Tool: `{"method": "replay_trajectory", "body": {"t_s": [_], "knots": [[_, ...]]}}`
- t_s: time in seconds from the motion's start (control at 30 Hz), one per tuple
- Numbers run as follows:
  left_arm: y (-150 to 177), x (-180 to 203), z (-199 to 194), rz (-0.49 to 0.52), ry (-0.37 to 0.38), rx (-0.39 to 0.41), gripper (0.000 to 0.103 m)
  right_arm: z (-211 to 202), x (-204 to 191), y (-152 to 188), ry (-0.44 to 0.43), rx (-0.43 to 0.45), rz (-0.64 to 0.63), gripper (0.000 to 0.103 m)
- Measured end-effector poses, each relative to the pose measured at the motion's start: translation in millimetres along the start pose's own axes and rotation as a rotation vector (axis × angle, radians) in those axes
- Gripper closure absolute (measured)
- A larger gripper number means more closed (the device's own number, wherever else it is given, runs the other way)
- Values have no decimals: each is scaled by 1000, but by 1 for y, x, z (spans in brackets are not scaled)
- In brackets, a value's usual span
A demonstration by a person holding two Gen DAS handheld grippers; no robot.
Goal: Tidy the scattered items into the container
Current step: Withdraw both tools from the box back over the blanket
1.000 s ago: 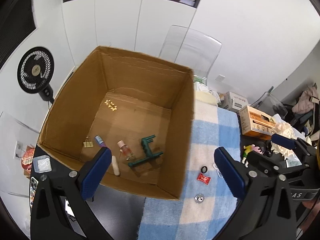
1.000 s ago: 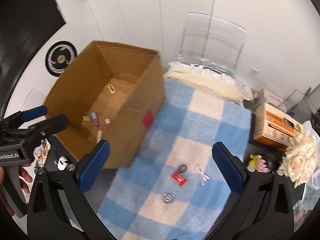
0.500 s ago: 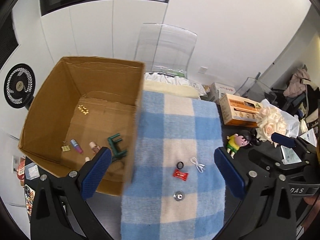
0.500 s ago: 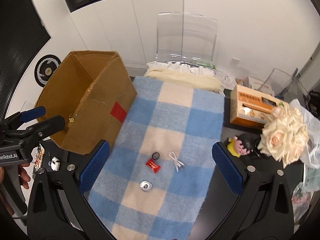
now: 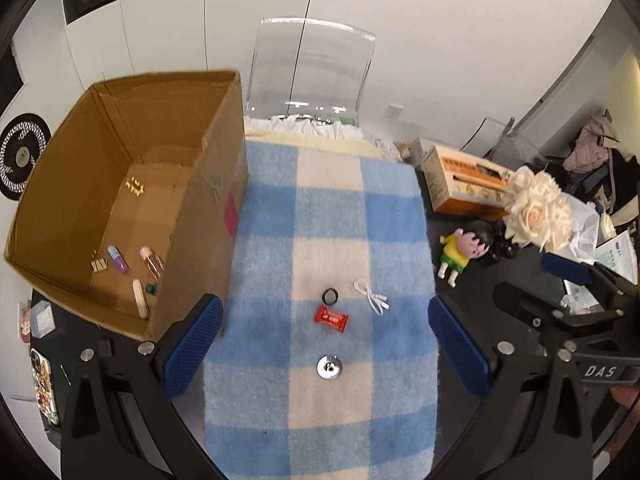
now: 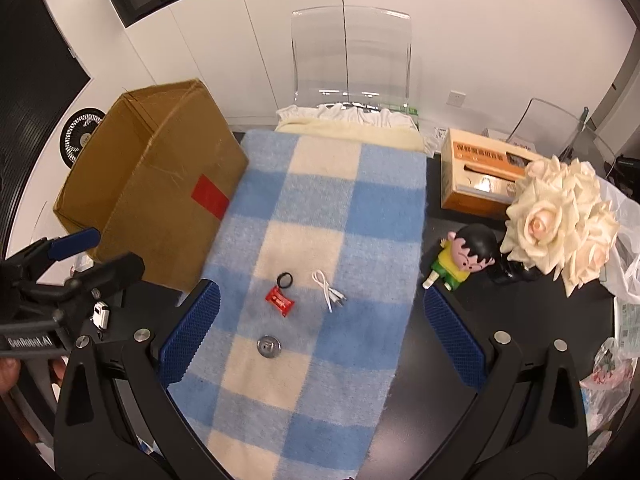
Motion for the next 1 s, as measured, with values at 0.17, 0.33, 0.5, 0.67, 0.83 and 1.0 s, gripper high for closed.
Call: {"method": "replay_trajectory", "body": {"t_s": [0.17,0.33,0.5,0.67,0.83,1.0], "knots": [[13,1,17,-37,-2,-26,1,18,8,8,-8,-30,-16,0],[26,-4,38,-102,-14,-48,1,41,17,10,-13,-70,-45,0],[42,-8,61,-165,-31,-72,1,69,22,12,-34,-112,-78,0],[64,-11,86,-246,-18,-92,1,93,21,16,-46,-148,-140,0],[84,-7,111,-306,-16,-110,1,111,21,17,-57,-166,-192,0],[95,2,134,-328,-50,-157,1,130,22,18,-44,-200,-245,2]]}}
Point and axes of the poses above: each gripper's, at about its wrist camera, not at the fingertips, and z roughly the way its jaws point, x to its right, y to its underside, the point moved 6 cm from there along z, roughly the way its jaws point, and after that the axes turned 14 degrees about -x, right-handed, at the moved point
